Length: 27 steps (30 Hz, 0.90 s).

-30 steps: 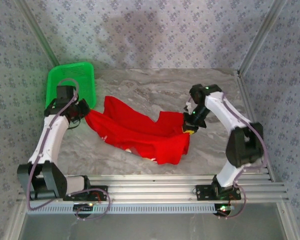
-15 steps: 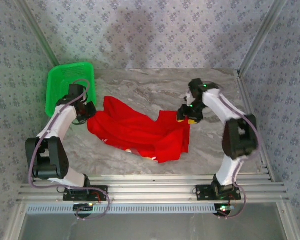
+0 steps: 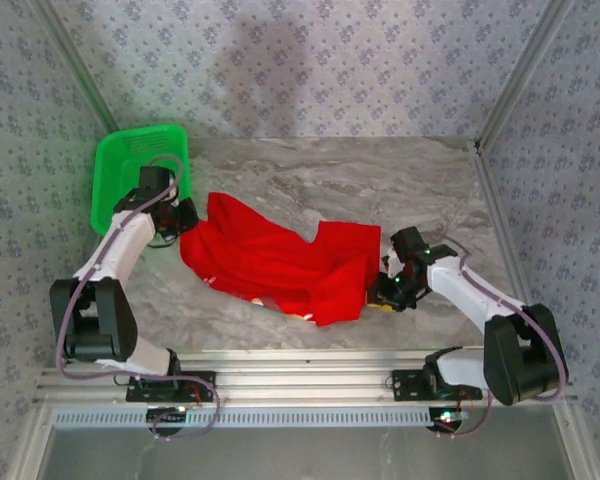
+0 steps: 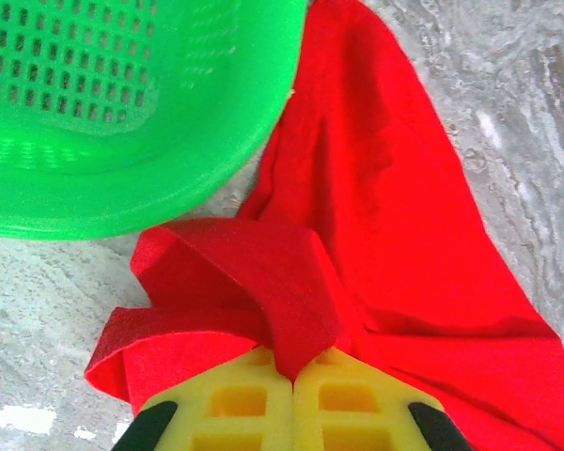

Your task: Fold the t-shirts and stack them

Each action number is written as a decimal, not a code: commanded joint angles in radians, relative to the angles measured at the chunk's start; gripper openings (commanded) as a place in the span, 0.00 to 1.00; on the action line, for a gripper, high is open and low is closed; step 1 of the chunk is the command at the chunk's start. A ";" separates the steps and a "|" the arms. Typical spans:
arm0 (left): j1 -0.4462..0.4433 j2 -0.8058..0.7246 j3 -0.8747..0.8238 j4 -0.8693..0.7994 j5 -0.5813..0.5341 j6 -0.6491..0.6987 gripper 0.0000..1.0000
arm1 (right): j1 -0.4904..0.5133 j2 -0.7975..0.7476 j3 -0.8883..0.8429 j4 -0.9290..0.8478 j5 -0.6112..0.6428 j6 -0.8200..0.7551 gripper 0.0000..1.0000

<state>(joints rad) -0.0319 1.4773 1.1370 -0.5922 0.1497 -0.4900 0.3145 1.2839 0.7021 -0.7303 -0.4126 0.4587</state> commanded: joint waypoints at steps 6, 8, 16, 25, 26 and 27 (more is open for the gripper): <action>-0.004 -0.053 -0.023 0.016 0.029 0.009 0.00 | 0.026 0.096 0.036 0.106 0.009 -0.002 0.31; -0.004 -0.060 -0.030 0.016 0.028 0.010 0.00 | 0.026 0.110 0.040 0.107 0.011 -0.009 0.31; -0.005 -0.073 -0.045 0.019 0.024 0.004 0.00 | 0.027 0.124 0.055 0.098 0.022 -0.025 0.26; -0.003 -0.087 -0.035 0.002 0.027 0.000 0.00 | 0.027 0.078 0.074 0.031 -0.021 -0.044 0.05; -0.004 -0.093 -0.032 0.000 0.030 0.001 0.00 | 0.027 0.068 0.075 0.019 -0.023 -0.043 0.03; -0.002 -0.100 -0.030 -0.004 0.030 0.000 0.00 | 0.028 0.056 0.074 0.010 -0.030 -0.041 0.02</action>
<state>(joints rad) -0.0330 1.4189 1.0901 -0.5804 0.1658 -0.4900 0.3367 1.3808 0.7452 -0.6544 -0.4194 0.4271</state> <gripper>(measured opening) 0.041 0.064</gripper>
